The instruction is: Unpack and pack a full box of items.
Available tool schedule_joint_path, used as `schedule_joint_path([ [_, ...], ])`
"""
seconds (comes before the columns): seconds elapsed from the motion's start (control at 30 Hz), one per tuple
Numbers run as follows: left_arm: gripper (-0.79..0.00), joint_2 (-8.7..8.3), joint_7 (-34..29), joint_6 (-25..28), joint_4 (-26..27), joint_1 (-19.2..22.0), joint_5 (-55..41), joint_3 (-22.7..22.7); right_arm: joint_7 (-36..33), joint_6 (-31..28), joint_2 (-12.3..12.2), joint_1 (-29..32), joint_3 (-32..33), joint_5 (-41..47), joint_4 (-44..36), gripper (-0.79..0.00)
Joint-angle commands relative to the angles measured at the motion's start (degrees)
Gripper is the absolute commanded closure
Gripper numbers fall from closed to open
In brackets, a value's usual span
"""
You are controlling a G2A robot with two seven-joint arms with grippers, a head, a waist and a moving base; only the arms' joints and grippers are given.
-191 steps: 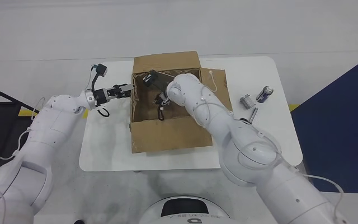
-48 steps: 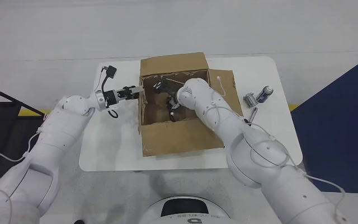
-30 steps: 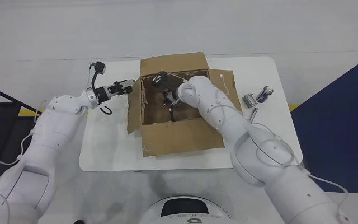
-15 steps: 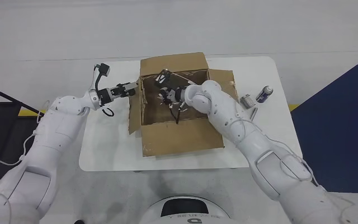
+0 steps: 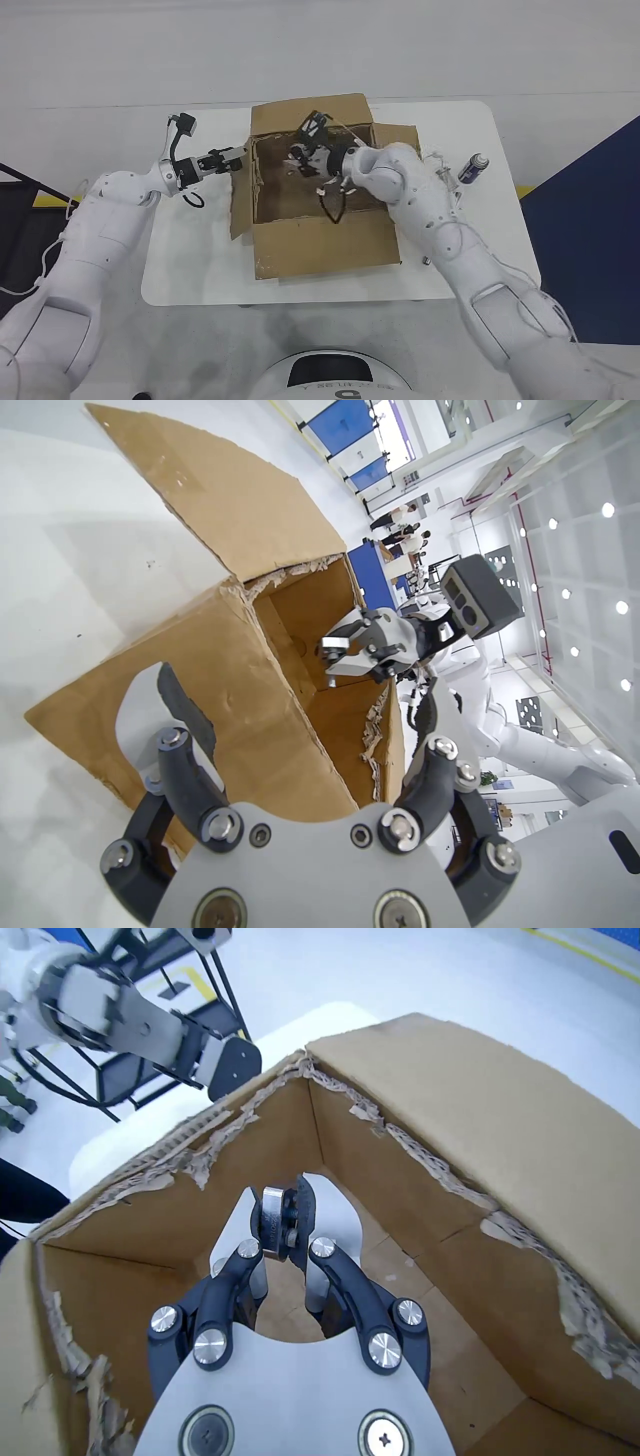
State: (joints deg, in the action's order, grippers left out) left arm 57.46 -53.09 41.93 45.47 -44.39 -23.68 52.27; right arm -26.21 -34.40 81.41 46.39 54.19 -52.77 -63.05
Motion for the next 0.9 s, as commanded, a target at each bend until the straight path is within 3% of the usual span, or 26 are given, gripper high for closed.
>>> schedule_joint_path([
  [0.0, -0.785, 0.0, 0.0, 0.0, 0.0, 0.0, 0.0, 0.0, -0.29, -1.39, -1.76, 4.27, 5.13, 0.43, -6.24, 0.0],
  [0.1, -0.785, -0.09, 1.17, -0.22, 0.72, -0.02, 1.33, 0.22, 0.01, -1.28, -3.76, 10.41, 12.0, 1.16, -15.08, 0.0],
  [0.23, -0.785, -1.41, 6.41, -1.37, 5.71, -0.24, 8.93, 3.03, 1.18, -1.75, -5.62, 18.3, 19.73, 2.63, -24.82, 0.0],
  [0.4, -0.785, -4.26, 9.06, -5.46, 19.68, -4.3, 15.35, 9.9, 3.98, -2.11, -7.07, 26.31, 27.06, 3.57, -32.87, 0.0],
  [0.57, -0.785, -5.94, 3.39, -12.88, 37.2, -9.48, 17.15, 13.07, 7.64, -0.89, -7.8, 30.88, 32.02, 4.71, -35.21, 0.0],
  [0.7, -0.785, -5.27, 1.79, -18.12, 42.71, -9.32, 19.98, 9.25, 9.5, 2.44, -8.09, 31.96, 34.48, 5.42, -33.79, 0.0],
  [0.87, -0.785, -2.73, 0.68, -24.87, 39.36, -4.35, 23.21, 0.37, 10.62, 8.45, -8.21, 32.04, 36.09, 6.27, -29.94, 0.0],
])
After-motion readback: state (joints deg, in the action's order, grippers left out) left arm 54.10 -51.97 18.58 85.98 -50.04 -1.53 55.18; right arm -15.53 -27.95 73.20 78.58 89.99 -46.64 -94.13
